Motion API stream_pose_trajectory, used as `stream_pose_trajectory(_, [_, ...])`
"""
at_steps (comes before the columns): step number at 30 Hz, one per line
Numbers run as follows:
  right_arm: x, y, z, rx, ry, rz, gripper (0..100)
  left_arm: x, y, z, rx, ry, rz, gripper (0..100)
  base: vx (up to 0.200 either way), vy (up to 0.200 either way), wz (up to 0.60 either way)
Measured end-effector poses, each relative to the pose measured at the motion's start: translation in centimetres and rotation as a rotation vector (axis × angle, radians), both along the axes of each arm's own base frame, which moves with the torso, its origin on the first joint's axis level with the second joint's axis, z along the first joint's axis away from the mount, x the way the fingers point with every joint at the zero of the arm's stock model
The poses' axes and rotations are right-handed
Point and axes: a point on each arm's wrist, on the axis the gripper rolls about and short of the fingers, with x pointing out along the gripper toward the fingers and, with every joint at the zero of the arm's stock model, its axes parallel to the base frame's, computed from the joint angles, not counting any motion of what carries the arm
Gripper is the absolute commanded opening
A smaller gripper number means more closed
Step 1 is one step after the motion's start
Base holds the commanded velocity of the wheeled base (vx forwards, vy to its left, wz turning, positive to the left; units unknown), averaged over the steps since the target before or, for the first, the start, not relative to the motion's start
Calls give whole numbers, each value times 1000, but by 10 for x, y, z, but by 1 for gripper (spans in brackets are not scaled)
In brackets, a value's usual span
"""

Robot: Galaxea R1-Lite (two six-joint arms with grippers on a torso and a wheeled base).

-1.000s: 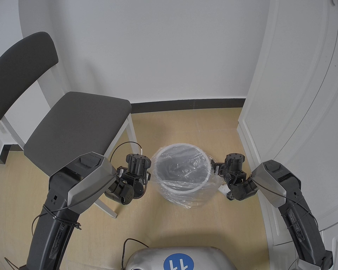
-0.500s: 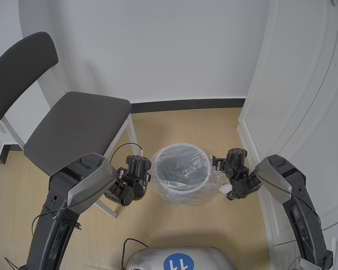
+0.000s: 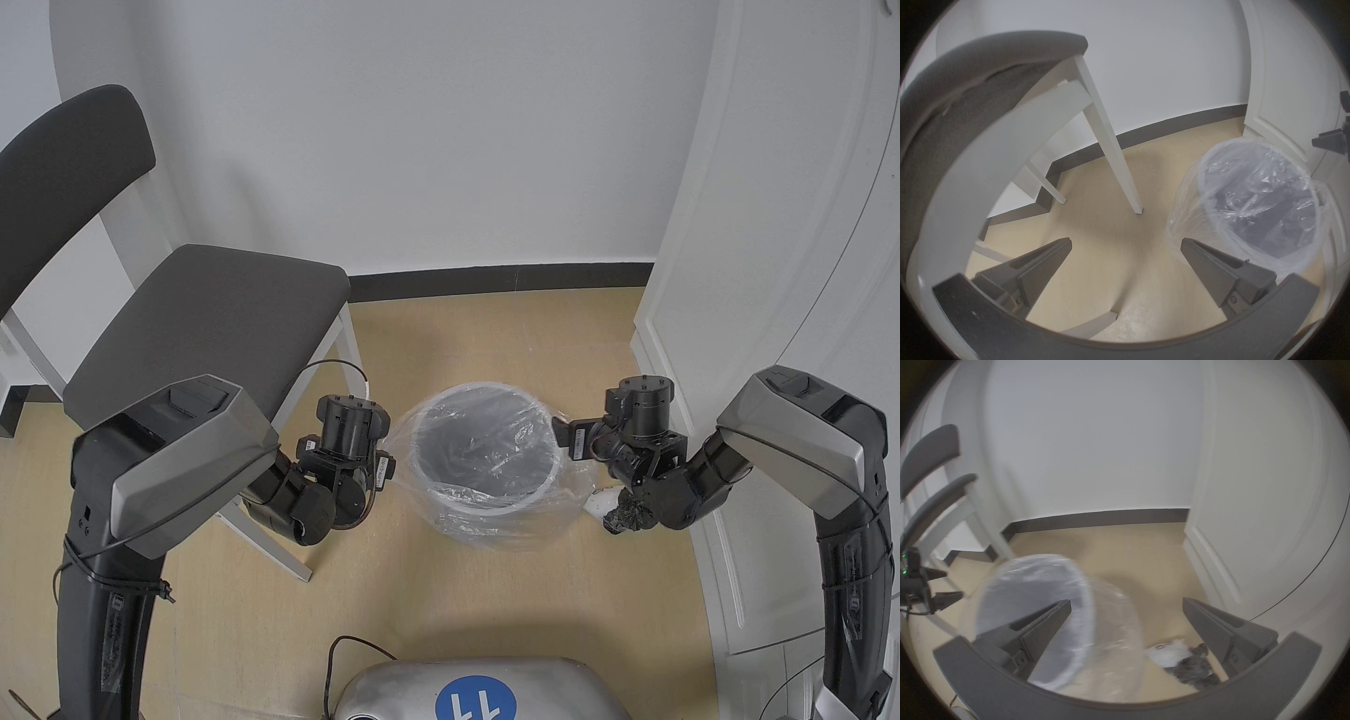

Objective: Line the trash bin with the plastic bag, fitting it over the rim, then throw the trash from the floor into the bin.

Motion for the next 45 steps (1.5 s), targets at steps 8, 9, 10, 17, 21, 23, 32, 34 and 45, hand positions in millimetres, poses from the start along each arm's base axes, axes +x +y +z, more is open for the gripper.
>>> stream_pose_trajectory(8, [-34,47,-8,13,-26,121,100,-16,-3,21,-12,-7,-38,100,0,0,0])
stream_pose_trajectory(9, [-36,53,-13,10,-22,131,100,-17,-4,22,-12,-8,-41,100,0,0,0])
stream_pose_trajectory(10, [-38,58,-18,8,-20,140,100,-18,-4,23,-14,-10,-44,100,0,0,0])
stream_pose_trajectory(17, [-54,80,-48,-22,34,191,100,-20,-8,30,-30,-47,-57,100,0,0,0])
stream_pose_trajectory(21, [-64,87,-59,-39,65,218,100,-23,-12,30,-30,-45,-68,100,0,0,0])
stream_pose_trajectory(23, [-69,90,-63,-45,72,231,100,-24,-12,30,-28,-42,-68,100,0,0,0])
stream_pose_trajectory(32, [-94,99,-74,-78,110,285,100,-26,-13,30,-30,-44,-73,100,0,0,0])
stream_pose_trajectory(34, [-98,101,-77,-86,120,296,100,-26,-13,30,-29,-43,-73,100,0,0,0])
stream_pose_trajectory(45, [-97,95,-89,-115,203,301,100,-32,-26,18,-31,-12,-119,100,0,0,0])
